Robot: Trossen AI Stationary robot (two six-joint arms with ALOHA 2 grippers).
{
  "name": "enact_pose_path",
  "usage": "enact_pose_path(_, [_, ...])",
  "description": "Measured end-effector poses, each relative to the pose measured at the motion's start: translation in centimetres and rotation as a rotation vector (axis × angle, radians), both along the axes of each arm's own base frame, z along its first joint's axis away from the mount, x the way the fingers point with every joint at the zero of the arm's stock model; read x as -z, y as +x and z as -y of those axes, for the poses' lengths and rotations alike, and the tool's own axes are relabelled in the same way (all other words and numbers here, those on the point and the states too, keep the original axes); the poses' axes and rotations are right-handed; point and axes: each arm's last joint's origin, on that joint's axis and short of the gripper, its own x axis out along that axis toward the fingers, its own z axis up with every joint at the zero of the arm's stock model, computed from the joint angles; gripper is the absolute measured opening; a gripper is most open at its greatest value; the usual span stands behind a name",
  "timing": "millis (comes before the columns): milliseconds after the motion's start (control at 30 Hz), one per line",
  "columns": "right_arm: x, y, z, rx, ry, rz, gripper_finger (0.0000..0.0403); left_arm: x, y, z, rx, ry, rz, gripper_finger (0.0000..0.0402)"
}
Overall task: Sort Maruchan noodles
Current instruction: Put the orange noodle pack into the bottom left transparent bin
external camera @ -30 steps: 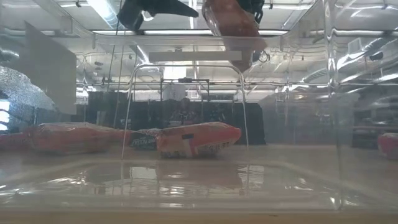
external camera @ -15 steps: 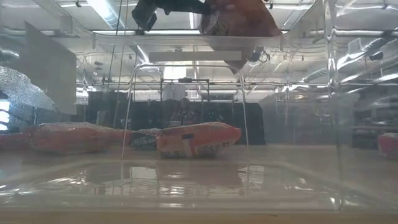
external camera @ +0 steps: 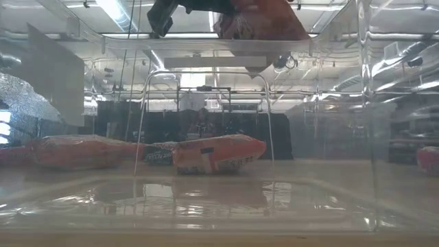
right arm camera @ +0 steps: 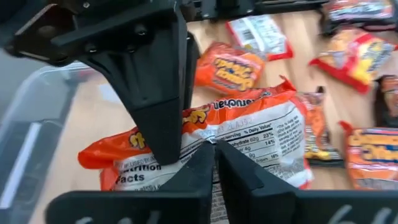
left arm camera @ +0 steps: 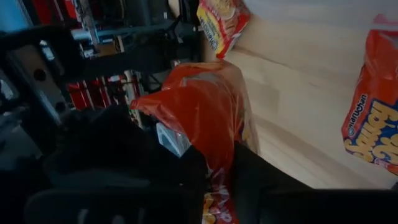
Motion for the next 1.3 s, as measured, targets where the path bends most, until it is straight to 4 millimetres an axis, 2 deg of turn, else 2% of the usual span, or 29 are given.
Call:
enact_pose_path(100, [-0.5,-0.4,-0.1,0.015,-0.032,0.021,0.0062,0.0,-0.1,0.3,-0.005,0.003,0.004,0.0052])
enact_pose_path(233, [-2.6,-2.1,-0.3,0.041,-0.069,0.101,0.0101,-0.2,-0.4,0.9,0.008,0.011,-0.039,0.0053])
enact_pose_path(467, [-6.3,-6.3,-0.9,0.135,-0.131,0.239,0.0134,-4.6,-1.3,2.6,-0.024,-0.066,-0.062,0.0053])
enact_pose_path(600, [-7.1,-8.0,-1.8,0.162,-0.147,0.261,0.0134,-6.5,-2.1,4.7,-0.021,-0.057,-0.1,0.0053])
enact_pose_path(800, [-6.9,-9.3,-3.7,0.197,-0.158,0.234,0.0134,-6.2,-2.9,8.4,-0.029,-0.122,-0.309,0.0053])
enact_pose_path(1000, [-5.9,-9.2,-5.7,0.233,-0.191,0.205,0.0133,-5.4,-4.0,11.9,0.041,-0.096,-0.405,0.0053])
enact_pose_path(1167, [-4.7,-8.3,-7.2,0.225,-0.201,0.173,0.0133,-3.9,-4.3,12.4,0.071,-0.177,-0.499,0.0054])
enact_pose_path(1300, [-3.6,-7.4,-7.9,0.232,-0.198,0.139,0.0133,-2.1,-3.2,12.5,0.073,-0.148,-0.556,0.0054])
